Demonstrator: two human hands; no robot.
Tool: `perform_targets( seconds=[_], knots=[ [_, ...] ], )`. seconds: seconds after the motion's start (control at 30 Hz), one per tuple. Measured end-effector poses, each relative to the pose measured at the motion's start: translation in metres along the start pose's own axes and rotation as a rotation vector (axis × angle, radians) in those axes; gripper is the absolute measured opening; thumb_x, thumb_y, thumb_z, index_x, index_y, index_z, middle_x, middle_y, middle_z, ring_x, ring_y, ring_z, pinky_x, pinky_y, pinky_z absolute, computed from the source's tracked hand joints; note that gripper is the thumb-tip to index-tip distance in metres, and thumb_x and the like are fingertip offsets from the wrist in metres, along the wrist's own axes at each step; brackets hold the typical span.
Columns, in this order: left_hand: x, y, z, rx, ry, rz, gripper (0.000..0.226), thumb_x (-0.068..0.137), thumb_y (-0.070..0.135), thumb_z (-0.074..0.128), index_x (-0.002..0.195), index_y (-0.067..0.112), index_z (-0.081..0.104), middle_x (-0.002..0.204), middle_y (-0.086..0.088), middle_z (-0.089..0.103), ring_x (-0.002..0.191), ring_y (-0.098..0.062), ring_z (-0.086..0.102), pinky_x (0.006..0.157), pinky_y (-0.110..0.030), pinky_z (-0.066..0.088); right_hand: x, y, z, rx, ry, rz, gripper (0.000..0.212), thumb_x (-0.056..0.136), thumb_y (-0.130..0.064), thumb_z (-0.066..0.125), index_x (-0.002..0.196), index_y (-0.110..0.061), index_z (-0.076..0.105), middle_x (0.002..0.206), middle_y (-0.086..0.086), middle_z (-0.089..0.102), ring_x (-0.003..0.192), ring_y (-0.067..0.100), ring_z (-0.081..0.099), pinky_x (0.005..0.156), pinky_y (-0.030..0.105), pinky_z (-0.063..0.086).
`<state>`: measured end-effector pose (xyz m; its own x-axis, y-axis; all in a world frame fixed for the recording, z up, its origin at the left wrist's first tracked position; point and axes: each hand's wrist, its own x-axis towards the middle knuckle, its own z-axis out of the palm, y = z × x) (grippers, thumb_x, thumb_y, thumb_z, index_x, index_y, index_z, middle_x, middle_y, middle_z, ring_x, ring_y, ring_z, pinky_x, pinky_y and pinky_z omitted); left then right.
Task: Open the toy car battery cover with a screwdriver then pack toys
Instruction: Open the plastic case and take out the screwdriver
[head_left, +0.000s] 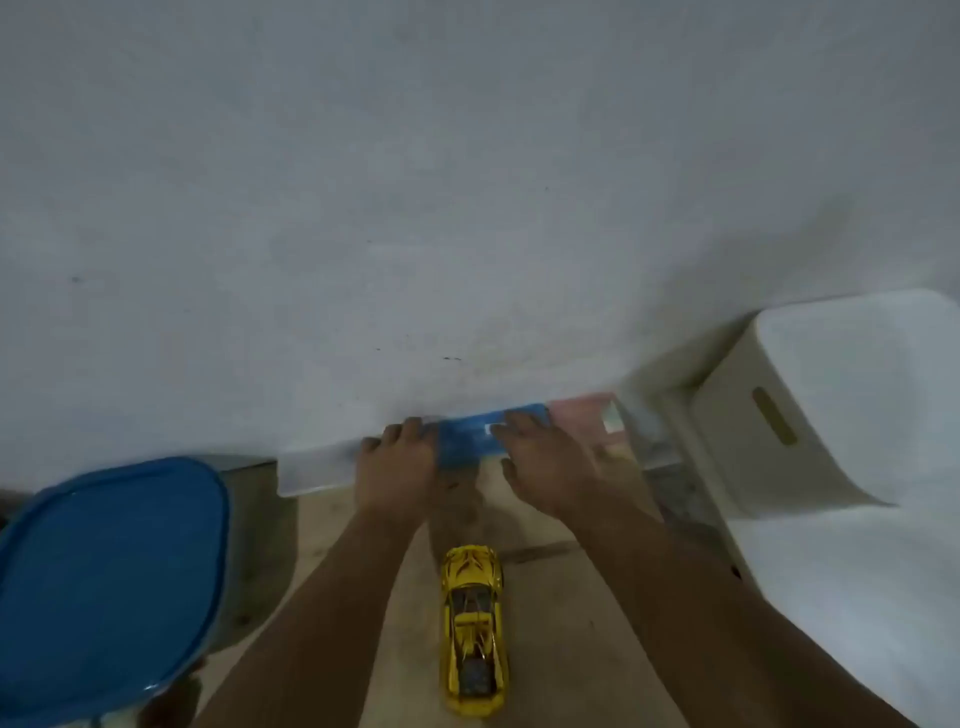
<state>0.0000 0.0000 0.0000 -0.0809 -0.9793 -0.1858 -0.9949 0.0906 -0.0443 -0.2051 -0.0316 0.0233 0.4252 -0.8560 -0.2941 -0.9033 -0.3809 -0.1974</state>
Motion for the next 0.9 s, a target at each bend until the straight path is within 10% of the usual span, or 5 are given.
perform_targets(
  seconds=[0.43,0.7,0.9],
  knots=[
    [0.013,-0.004,0.033,-0.141,0.287,0.042,0.058,0.058,0.019,0.095,0.110,0.006,0.074,0.112,-0.015,0.067,0.098,-0.038,0.067,0.078,-0.046,0.056,0.043,0.002,0.013,-0.423,0.068,-0.103,0.057,0.044,-0.034,0.090,0.095,-0.011,0.075,0.096,0.011,0.068,0.083,0.030,0.066,0.048,0.032,0.049],
    [0.017,-0.002,0.030,-0.143,0.292,0.021,0.057,0.062,0.017,0.089,0.115,0.008,0.069,0.111,-0.014,0.063,0.093,-0.037,0.065,0.078,-0.046,0.052,0.030,0.006,-0.026,-0.447,0.033,-0.266,0.033,0.099,-0.039,0.047,0.123,-0.018,0.056,0.117,0.001,0.056,0.109,0.022,0.059,0.053,0.027,0.021],
    [0.008,-0.004,0.030,-0.288,0.348,0.037,0.067,0.080,0.052,0.080,0.134,0.017,0.061,0.123,-0.007,0.065,0.105,-0.030,0.067,0.090,-0.045,0.054,0.030,0.020,-0.012,-0.257,0.279,-0.104,0.025,0.089,-0.045,0.061,0.092,-0.021,0.055,0.090,0.002,0.059,0.081,0.024,0.059,0.066,0.037,0.049]
  ],
)
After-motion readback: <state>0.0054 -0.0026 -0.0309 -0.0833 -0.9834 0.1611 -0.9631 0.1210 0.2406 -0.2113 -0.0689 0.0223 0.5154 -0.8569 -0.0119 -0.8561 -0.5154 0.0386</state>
